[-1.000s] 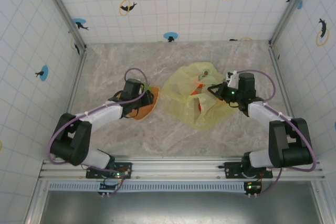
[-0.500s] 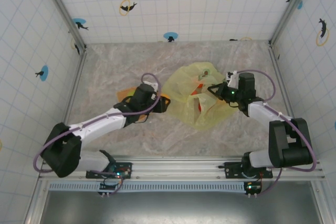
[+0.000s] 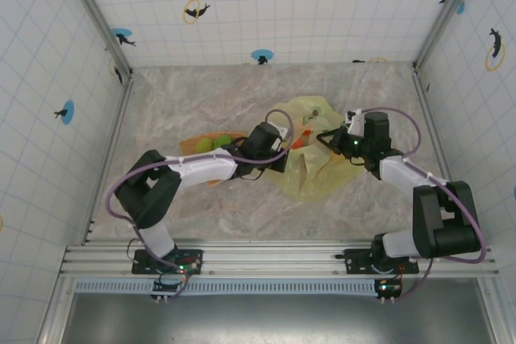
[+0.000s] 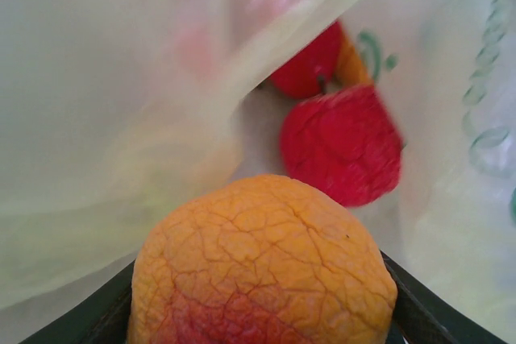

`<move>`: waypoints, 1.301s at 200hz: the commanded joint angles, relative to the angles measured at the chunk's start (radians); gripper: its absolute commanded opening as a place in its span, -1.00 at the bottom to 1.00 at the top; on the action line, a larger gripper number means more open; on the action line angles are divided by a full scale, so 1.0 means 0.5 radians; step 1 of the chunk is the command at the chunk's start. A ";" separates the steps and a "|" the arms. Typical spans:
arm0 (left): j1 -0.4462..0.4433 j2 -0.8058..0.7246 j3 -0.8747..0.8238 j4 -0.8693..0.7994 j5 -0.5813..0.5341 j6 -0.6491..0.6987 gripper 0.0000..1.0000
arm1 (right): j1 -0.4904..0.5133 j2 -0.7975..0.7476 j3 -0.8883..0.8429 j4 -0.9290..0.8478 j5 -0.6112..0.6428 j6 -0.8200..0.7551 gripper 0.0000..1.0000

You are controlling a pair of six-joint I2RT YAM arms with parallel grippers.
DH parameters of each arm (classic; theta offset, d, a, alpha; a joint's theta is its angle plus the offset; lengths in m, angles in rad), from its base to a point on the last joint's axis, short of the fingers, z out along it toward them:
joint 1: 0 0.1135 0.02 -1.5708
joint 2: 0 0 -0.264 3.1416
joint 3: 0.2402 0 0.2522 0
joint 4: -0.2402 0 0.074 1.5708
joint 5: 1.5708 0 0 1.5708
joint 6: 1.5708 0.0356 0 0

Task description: Place the fruits into the plastic bag

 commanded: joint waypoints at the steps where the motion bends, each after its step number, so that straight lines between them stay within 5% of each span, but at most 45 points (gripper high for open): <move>1: -0.014 0.116 0.148 0.115 0.099 0.010 0.18 | 0.022 -0.042 0.007 0.032 -0.002 0.006 -1.00; 72: -0.016 0.271 0.242 0.359 -0.226 -0.295 0.24 | 0.033 -0.042 0.016 0.016 0.011 0.003 -1.00; 130: -0.016 0.366 0.277 0.384 -0.099 -0.333 0.30 | 0.022 -0.042 0.027 -0.002 0.015 -0.014 -1.00; 216: -0.061 0.009 -0.264 0.626 0.124 -0.188 0.31 | -0.001 -0.021 0.105 -0.006 0.023 -0.004 -1.00; 260: -0.153 0.049 -0.275 0.655 0.168 -0.141 0.36 | 0.005 -0.018 0.078 0.012 0.030 0.009 -1.00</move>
